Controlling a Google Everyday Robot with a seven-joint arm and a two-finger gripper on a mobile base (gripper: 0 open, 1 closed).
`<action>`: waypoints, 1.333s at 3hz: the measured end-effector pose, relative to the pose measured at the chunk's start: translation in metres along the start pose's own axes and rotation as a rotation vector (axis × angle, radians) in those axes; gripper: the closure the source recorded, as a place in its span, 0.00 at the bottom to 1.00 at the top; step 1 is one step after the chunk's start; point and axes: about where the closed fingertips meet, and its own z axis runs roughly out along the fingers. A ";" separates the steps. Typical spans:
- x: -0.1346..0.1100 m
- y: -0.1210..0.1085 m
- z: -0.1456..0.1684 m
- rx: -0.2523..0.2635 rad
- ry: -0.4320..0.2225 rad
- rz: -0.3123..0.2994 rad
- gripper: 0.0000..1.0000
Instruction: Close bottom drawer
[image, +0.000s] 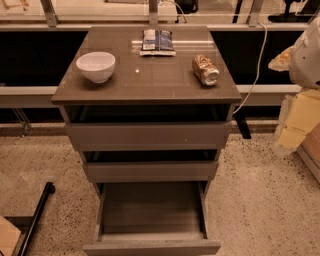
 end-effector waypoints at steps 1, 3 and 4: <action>0.000 0.000 0.000 0.000 0.000 0.000 0.00; 0.000 0.005 0.010 0.001 -0.008 -0.019 0.32; -0.003 0.023 0.036 0.012 -0.041 -0.086 0.62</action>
Offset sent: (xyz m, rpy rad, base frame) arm 0.0000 0.0000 0.0000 0.0000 0.0000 0.0000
